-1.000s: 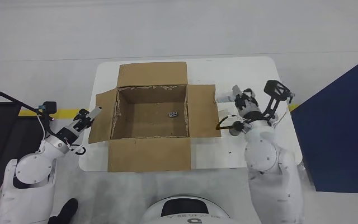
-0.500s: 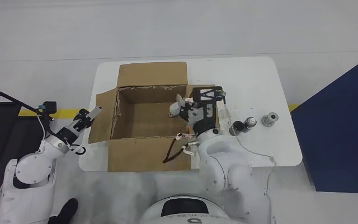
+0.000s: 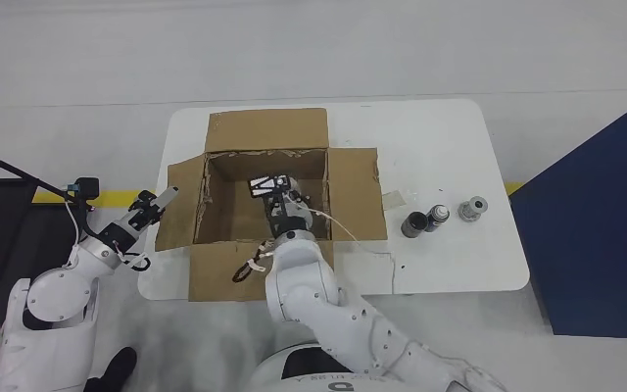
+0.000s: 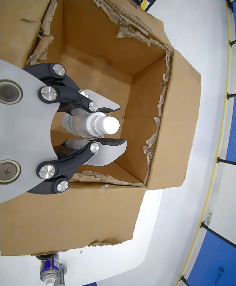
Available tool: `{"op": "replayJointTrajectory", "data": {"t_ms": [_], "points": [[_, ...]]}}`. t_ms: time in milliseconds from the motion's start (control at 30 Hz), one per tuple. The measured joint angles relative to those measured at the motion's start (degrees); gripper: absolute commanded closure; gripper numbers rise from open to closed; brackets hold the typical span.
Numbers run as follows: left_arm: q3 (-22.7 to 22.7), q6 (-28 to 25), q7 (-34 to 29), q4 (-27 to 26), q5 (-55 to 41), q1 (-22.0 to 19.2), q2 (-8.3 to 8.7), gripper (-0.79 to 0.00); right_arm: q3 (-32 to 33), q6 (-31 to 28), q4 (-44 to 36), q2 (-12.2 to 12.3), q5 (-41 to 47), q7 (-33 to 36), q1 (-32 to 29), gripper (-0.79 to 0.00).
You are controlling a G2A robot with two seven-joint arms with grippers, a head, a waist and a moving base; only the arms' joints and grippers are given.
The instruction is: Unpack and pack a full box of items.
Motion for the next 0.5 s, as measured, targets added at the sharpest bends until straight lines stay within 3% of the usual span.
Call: {"op": "replayJointTrajectory", "data": {"t_ms": [33, 167, 233, 300, 400, 500], "points": [[0.0, 0.0, 0.0, 0.0, 0.0, 0.0, 0.0, -0.785, 0.2, 1.0, 0.9, -0.4, 0.3, 0.1, 0.5, -0.105], [0.0, 0.0, 0.0, 0.0, 0.0, 0.0, 0.0, -0.785, 0.8, 3.8, 3.5, -1.7, 1.0, 0.5, 1.2, -0.163], [0.0, 0.0, 0.0, 0.0, 0.0, 0.0, 0.0, -0.785, 1.0, 4.9, 4.3, -2.2, 0.8, 0.6, 1.3, -0.311], [0.0, 0.0, 0.0, 0.0, 0.0, 0.0, 0.0, -0.785, 1.2, 5.6, 4.2, -2.6, 0.6, 0.5, 1.0, -0.376], [0.0, 0.0, 0.0, 0.0, 0.0, 0.0, 0.0, -0.785, 1.8, 6.7, 2.6, -2.9, -0.1, -0.3, -0.1, -0.391], [0.0, 0.0, 0.0, 0.0, 0.0, 0.0, 0.0, -0.785, 2.9, 7.6, 0.9, -3.0, -1.5, -1.7, -1.8, -0.456]]}}
